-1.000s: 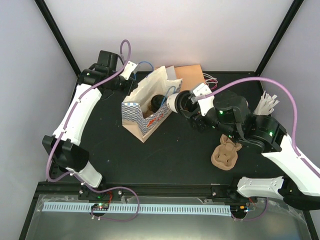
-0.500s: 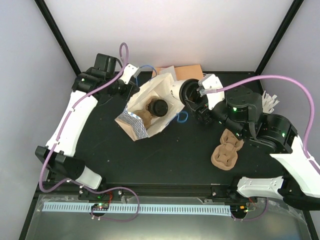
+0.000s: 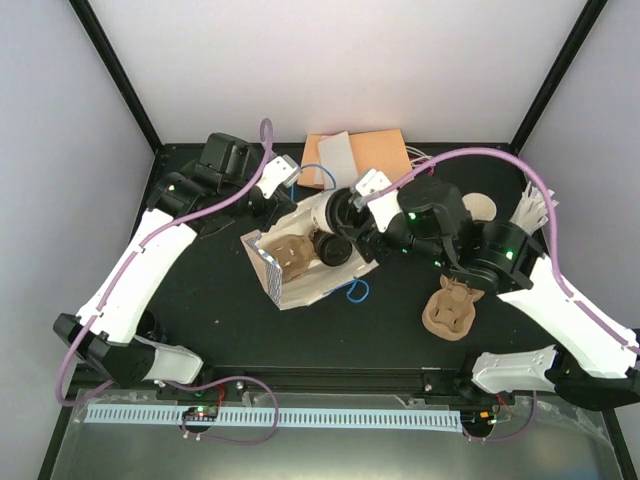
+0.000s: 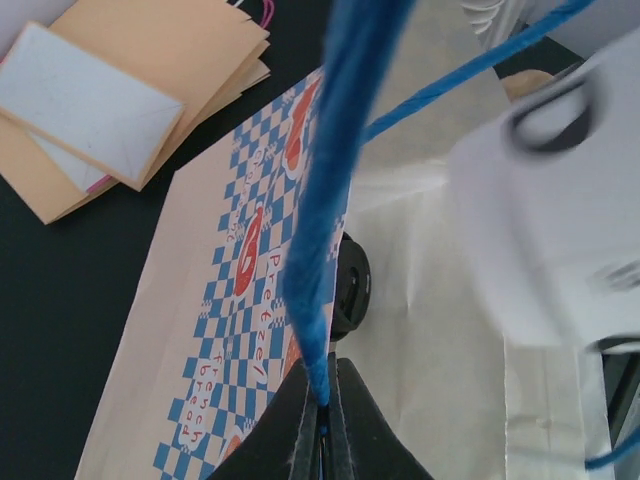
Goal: Pack the takeout coffee
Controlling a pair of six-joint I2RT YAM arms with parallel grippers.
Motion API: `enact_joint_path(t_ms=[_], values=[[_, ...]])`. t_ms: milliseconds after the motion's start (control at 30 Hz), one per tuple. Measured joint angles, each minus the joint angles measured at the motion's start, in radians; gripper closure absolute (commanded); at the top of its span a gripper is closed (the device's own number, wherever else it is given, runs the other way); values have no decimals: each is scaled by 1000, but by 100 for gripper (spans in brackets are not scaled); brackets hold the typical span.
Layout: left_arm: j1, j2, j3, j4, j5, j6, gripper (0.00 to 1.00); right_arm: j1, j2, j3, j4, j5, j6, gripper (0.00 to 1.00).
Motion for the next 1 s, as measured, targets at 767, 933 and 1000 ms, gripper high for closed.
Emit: enact_joint_path(t_ms=[767,933,1000], values=[[-113,-105,-113,57,-2,-2,98,241,-35,-481,155,-58,35,44],[-130,-137,-137,60,35,-6,98,267,-31,-569,249,-28,25,44],[-134,-146,-137,60,50,-11,98,275,-30,-599,281,-14,16,44]])
